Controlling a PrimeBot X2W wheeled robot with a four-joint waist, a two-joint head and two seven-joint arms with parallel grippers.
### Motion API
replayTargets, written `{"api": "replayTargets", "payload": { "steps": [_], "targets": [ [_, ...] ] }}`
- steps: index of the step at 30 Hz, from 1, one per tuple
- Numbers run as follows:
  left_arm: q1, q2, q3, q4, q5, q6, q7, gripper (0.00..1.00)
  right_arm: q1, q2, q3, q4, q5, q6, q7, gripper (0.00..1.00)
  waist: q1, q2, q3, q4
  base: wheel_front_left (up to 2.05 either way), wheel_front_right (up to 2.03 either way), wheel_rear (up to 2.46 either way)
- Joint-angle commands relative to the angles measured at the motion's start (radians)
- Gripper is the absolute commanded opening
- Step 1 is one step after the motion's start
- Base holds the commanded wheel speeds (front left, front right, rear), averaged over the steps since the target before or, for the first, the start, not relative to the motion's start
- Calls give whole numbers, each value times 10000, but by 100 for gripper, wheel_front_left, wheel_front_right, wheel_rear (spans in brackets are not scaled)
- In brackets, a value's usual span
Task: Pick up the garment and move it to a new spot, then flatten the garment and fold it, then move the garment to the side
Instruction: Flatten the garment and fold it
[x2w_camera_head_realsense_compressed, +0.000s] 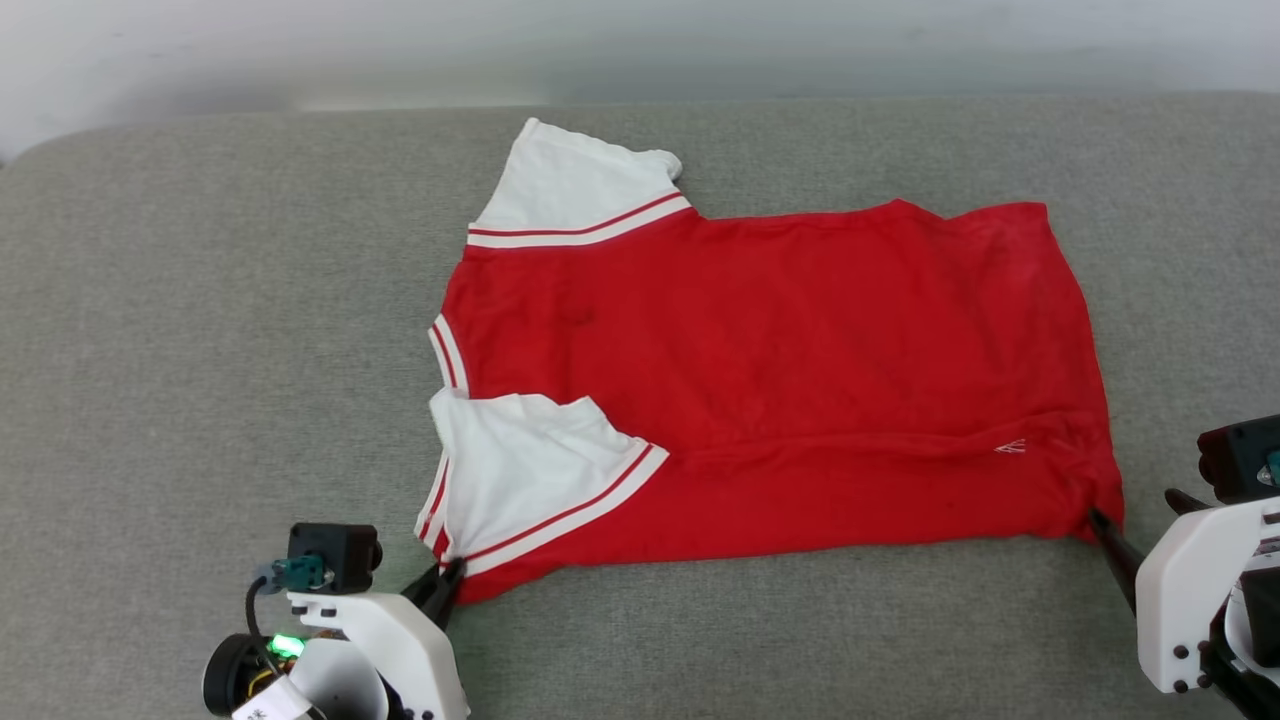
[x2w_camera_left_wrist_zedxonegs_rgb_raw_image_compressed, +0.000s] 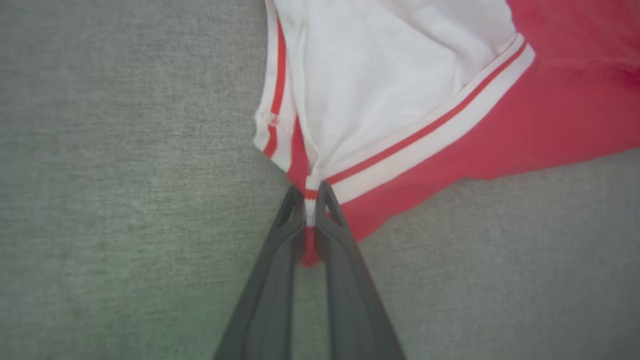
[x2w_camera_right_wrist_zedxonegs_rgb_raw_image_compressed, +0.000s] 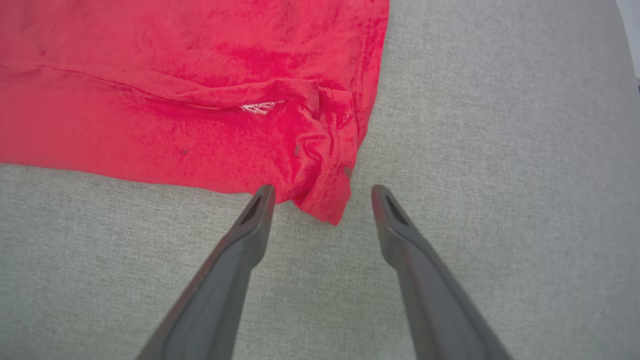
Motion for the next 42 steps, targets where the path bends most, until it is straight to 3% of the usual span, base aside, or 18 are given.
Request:
{"api": "replayTargets", "payload": {
  "steps": [1, 14, 26, 28, 29, 42],
  "targets": [
    [91, 49, 70, -114, 36, 16, -94, 0, -79, -43, -32, 80, -97, -8, 40, 100, 0, -1, -65, 98, 0, 0, 0],
    [-180, 426, 278, -2285, 508, 424, -378, 0, -601, 387, -724, 1456, -922, -8, 425, 100, 0, -1, 540, 757, 0, 0, 0],
    [-239, 529, 234, -2510, 507, 370, -285, 0, -518, 641, -803, 2329, -1324, -5, 994, 100, 0, -1, 958, 992, 0, 0, 0],
    [-254, 557, 272, -2456, 445, 348, -280, 0, -512, 628, -769, 2447, -1215, -6, 1082, 14, 0, -1, 980, 1006, 0, 0, 0],
    [-271, 589, 304, -2418, 430, 341, -274, 0, -489, 590, -707, 2504, -1146, -6, 1087, 0, 0, -1, 967, 1012, 0, 0, 0],
    [408, 862, 338, -2025, -128, 217, -11, 0, -246, 68, -557, 2266, -627, -11, 821, 0, 0, -1, 28, 793, 0, 0, 0]
  ]
}}
